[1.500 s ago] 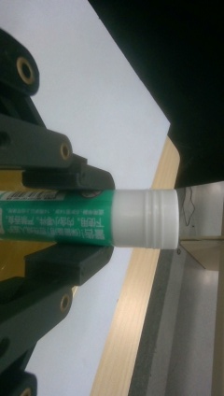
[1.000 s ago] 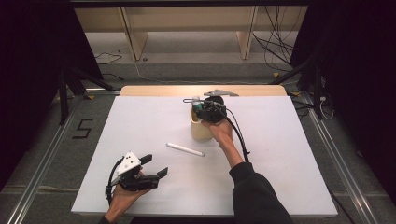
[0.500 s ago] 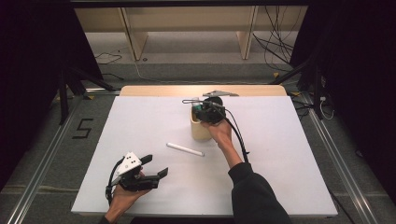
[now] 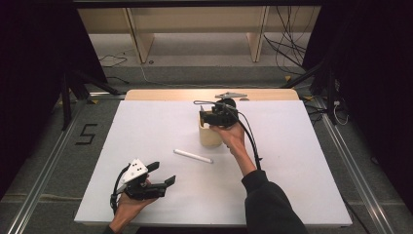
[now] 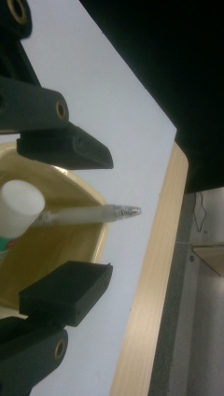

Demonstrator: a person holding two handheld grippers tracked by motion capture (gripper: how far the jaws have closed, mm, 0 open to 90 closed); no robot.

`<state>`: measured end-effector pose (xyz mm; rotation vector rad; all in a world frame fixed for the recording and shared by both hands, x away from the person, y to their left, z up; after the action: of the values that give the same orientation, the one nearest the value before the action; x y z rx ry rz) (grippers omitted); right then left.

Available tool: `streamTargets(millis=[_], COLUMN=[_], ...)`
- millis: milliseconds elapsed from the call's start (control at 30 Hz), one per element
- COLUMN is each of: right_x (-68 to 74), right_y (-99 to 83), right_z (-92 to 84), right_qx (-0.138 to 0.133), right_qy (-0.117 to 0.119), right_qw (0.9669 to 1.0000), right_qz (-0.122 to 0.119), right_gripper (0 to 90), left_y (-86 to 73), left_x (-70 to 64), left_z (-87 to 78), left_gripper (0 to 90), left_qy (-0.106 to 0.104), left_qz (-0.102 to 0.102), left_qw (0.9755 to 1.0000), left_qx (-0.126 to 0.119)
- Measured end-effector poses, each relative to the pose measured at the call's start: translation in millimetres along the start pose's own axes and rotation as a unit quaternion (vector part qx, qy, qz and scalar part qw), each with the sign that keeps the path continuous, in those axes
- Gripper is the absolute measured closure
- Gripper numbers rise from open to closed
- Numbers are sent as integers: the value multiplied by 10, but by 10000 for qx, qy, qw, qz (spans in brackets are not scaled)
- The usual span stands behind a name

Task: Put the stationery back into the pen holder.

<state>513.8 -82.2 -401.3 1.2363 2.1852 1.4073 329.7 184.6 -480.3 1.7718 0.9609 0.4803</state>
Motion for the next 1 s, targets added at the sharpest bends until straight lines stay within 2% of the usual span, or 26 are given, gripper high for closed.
streamTargets(millis=[133, 300, 467, 567, 833, 1000], right_x=[36, 107, 202, 246, 408, 507], right_y=[25, 49, 56, 53, -17, -59], right_z=[-88, -192, -270, -306, -328, -294], right_qx=[-46, -78, 0, 66, 343, 535], right_qy=[-8, 166, 361, 502, 877, 1019], right_qw=[9999, 9994, 9981, 9973, 9921, 9884], right_qz=[-141, -293, -505, -539, -834, -987], right_gripper=[408, 386, 362, 348, 343, 347], left_y=[1, 0, 1, 2, 1, 2], left_x=[0, -1, 1, 1, 4, 7], left_z=[-1, 1, 0, -1, 0, 1], left_gripper=[176, 176, 176, 176, 173, 170], left_qy=[0, -6, -13, -15, -15, -2], left_qz=[-9, -11, -6, -4, -18, -28], left_qw=[10000, 10000, 10000, 10000, 10000, 10000], left_qx=[9, -3, 0, 2, 7, -11])
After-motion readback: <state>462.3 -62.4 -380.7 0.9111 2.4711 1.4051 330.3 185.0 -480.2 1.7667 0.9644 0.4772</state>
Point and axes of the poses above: each handheld gripper's, and its own axes: z roughly forward along the jaws, y roughly out of its top, x roughly to its left, the point moved 1 cm from there along z, roughly forward along the jaws, and after that the axes turned 3 degrees about y, right-handed, at the moved point
